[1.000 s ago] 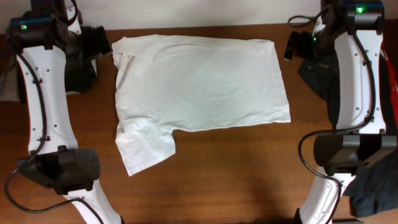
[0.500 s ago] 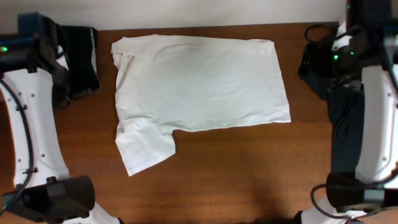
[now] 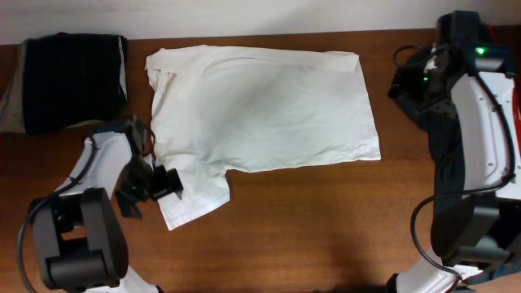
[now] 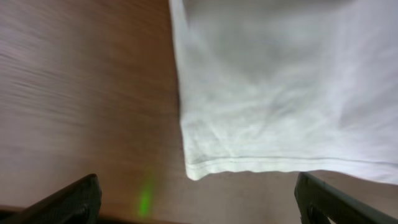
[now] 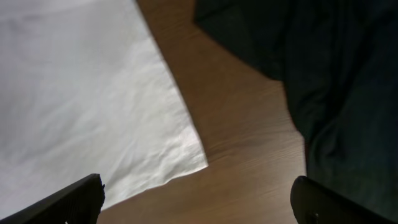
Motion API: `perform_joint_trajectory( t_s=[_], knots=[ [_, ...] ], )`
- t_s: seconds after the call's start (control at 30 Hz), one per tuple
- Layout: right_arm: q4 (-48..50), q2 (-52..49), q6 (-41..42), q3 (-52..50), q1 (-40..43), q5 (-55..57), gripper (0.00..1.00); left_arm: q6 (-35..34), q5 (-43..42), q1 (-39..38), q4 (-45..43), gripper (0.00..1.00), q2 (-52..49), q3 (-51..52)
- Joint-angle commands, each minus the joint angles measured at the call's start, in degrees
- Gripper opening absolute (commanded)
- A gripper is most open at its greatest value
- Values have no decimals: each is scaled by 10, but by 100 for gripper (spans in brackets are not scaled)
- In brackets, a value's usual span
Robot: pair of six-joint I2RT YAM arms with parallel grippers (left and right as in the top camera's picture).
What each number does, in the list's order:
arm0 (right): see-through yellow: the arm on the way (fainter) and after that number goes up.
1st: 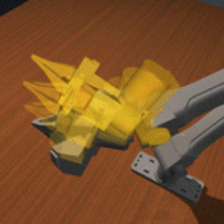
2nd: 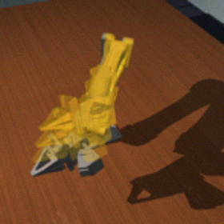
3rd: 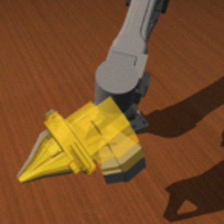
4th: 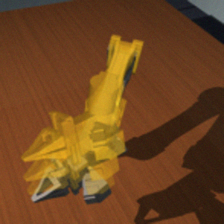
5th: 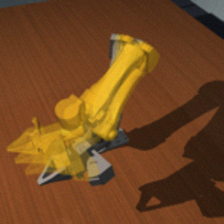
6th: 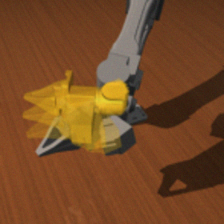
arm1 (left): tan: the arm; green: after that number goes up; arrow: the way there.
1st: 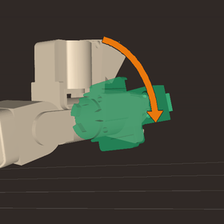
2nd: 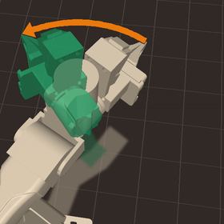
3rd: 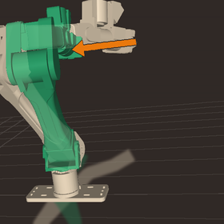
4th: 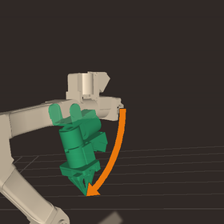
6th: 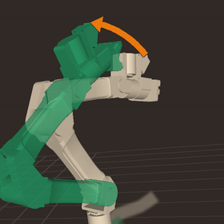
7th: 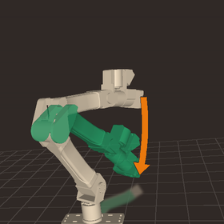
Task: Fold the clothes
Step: 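Grasp the shirt's bottom corners with left and right grippers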
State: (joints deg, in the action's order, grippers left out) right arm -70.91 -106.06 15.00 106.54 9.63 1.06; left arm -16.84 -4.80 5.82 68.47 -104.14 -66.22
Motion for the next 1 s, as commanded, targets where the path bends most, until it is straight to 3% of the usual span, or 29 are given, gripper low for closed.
perform_joint_trajectory(
  t_s=[0.0,0.1,0.2,0.23,0.27,0.4,0.47,0.6,0.8,0.9,0.97],
  knots=[
    [1,-30,-28,-3,23,-28,98,-20,-13,-8,-27,99,9,60],
    [2,-61,-27,-3,24,-52,92,-20,-15,-8,-49,98,9,93],
    [3,-86,-27,-3,23,-56,79,-20,-15,-8,-80,89,9,115],
    [3,-96,-25,-3,23,-56,76,-20,-14,-8,-109,72,9,129],
    [3,-100,-25,-3,24,-58,76,-20,-14,-8,-127,65,9,136],
    [5,-111,-26,-3,23,-73,76,-20,-14,-8,-194,55,9,159],
    [5,-115,-25,-4,23,-73,75,-20,-14,-8,-205,40,9,161],
    [12,-124,-25,-25,20,-84,61,-20,-14,-8,-204,3,9,161],
    [100,-125,-22,-144,-5,-146,34,-20,-14,-8,-204,1,9,161],
    [130,-125,-8,-184,-17,-145,34,-20,-14,-8,-204,1,9,161],
    [150,-126,10,-214,-21,-137,43,-20,-14,-8,-204,1,9,161]
  ],
)
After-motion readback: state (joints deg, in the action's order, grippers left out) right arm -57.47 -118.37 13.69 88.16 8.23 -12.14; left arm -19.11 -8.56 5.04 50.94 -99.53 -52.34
